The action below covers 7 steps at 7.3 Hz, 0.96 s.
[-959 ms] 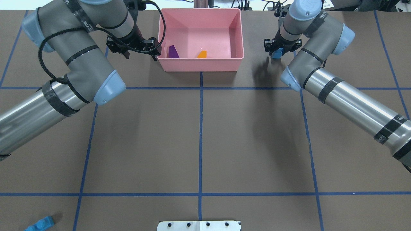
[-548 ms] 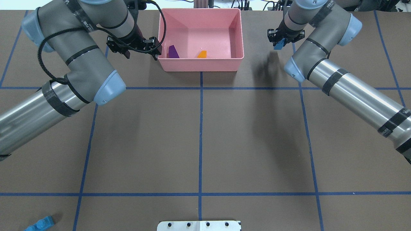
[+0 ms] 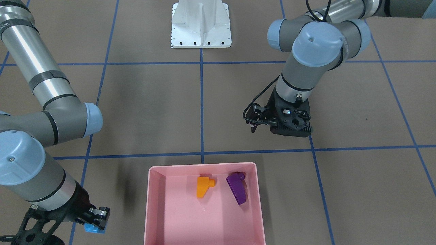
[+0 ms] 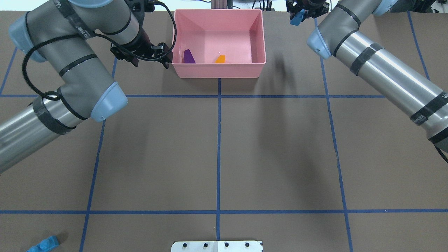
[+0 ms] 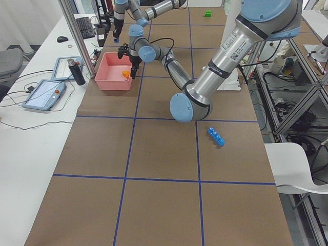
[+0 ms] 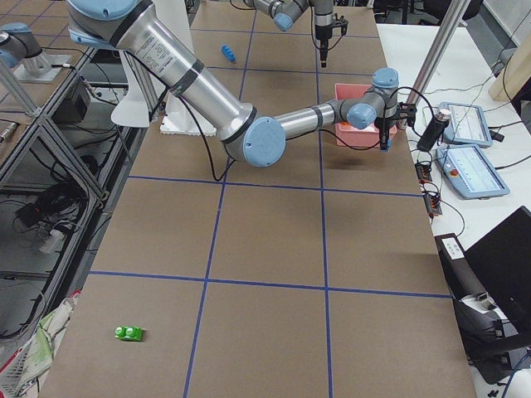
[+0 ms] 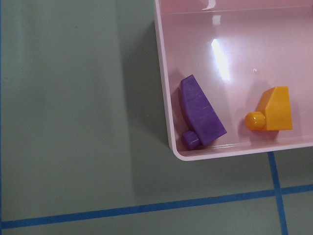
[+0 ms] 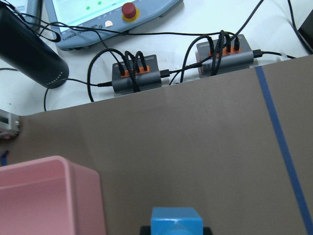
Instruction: Put all blocks into box
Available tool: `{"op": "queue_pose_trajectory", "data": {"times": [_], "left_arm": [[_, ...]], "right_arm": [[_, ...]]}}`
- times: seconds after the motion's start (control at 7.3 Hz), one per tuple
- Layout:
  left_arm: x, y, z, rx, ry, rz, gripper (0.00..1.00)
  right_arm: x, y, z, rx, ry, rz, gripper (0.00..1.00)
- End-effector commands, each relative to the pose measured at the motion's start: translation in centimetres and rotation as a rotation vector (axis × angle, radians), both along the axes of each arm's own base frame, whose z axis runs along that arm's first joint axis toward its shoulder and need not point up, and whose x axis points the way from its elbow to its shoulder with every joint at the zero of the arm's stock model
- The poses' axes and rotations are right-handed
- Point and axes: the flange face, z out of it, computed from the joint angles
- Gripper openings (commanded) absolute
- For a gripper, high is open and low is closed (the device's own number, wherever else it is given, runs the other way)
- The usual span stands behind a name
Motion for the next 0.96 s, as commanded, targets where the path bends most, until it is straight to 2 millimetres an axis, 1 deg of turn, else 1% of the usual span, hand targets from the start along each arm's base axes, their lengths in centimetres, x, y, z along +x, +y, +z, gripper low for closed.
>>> {"op": "queue_pose_trajectory", "data": {"times": [0.0, 0.14, 0.27, 0.41, 0.55, 0.68, 0.82], "left_arm": [[-4.0, 3.5, 2.9, 0.068, -0.018, 0.093, 1.0], [-5.9, 4.5, 3.5, 0.082, -0.041, 0.108, 1.0], [-6.7, 5.4, 4.0, 0.082, -0.046, 0.112, 1.0], [-6.9, 5.7, 4.4, 0.077, -0.049, 0.112, 1.0], [-7.0, 5.8, 4.7, 0.068, -0.051, 0.108, 1.0], [-7.1, 6.1, 5.0, 0.055, -0.051, 0.102, 1.0], [-7.4, 7.2, 6.4, 0.043, -0.06, 0.108, 1.0]], "right_arm": [[-5.7, 0.3, -5.6, -0.053, -0.037, 0.056, 0.0], [-10.0, 0.9, -8.2, -0.045, -0.007, 0.099, 0.0], [-13.1, 1.7, -8.6, -0.04, 0.021, 0.095, 0.0], [-14.9, 2.5, -8.4, -0.03, 0.043, 0.096, 0.0], [-16.5, 3.5, -8.1, -0.028, 0.052, 0.08, 0.96], [-16.7, 3.7, -8.1, -0.037, 0.052, 0.081, 0.99], [-16.3, 4.1, -9.0, -0.067, 0.051, 0.039, 1.0]]}}
